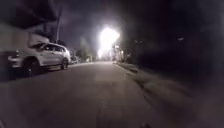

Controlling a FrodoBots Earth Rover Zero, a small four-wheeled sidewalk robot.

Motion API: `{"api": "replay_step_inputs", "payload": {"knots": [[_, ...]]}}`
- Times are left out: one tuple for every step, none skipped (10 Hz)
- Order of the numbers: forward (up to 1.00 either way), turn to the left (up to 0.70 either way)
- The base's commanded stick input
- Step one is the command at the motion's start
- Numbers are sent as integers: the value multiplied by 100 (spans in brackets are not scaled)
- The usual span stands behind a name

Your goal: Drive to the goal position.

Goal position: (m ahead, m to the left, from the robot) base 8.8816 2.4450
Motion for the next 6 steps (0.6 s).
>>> {"api": "replay_step_inputs", "payload": {"knots": [[50,0],[50,0],[50,0],[50,0],[50,0],[50,0]]}}
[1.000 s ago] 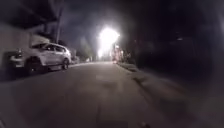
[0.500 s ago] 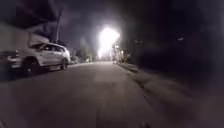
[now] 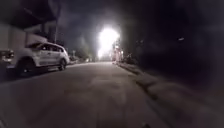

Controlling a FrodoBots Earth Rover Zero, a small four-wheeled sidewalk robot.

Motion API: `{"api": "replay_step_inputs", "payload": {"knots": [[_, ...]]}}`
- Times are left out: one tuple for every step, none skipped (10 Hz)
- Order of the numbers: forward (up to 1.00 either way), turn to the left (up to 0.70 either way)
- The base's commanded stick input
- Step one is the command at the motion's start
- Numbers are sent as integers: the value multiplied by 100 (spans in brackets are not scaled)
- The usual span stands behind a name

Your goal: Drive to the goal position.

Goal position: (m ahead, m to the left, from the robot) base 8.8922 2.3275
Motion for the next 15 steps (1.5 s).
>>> {"api": "replay_step_inputs", "payload": {"knots": [[50,0],[50,0],[50,0],[50,0],[50,0],[50,0],[50,0],[50,0],[50,0],[50,0],[50,0],[50,0],[50,0],[50,0],[50,0]]}}
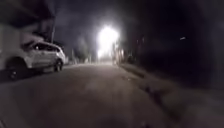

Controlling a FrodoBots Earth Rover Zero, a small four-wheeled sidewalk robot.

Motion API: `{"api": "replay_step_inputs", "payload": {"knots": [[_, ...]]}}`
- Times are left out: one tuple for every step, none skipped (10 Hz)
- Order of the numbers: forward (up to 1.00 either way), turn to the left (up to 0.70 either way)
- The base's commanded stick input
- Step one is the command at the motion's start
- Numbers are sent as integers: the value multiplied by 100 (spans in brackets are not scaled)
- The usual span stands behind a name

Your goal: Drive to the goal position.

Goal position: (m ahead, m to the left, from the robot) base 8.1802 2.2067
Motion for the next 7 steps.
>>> {"api": "replay_step_inputs", "payload": {"knots": [[50,0],[50,0],[50,0],[50,0],[50,0],[50,0],[50,0]]}}
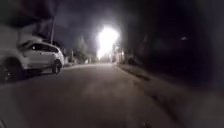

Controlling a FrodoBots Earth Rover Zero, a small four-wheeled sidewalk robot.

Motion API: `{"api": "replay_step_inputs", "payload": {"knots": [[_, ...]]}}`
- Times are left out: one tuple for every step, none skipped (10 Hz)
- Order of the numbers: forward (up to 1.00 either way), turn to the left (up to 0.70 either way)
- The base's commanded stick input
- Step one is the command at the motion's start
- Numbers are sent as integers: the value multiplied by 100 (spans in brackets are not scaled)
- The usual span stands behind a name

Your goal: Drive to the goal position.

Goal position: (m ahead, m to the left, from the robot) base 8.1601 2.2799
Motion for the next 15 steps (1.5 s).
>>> {"api": "replay_step_inputs", "payload": {"knots": [[50,0],[50,0],[50,0],[50,0],[50,0],[50,0],[50,0],[50,0],[50,0],[50,0],[50,0],[50,0],[50,0],[50,0],[50,0]]}}
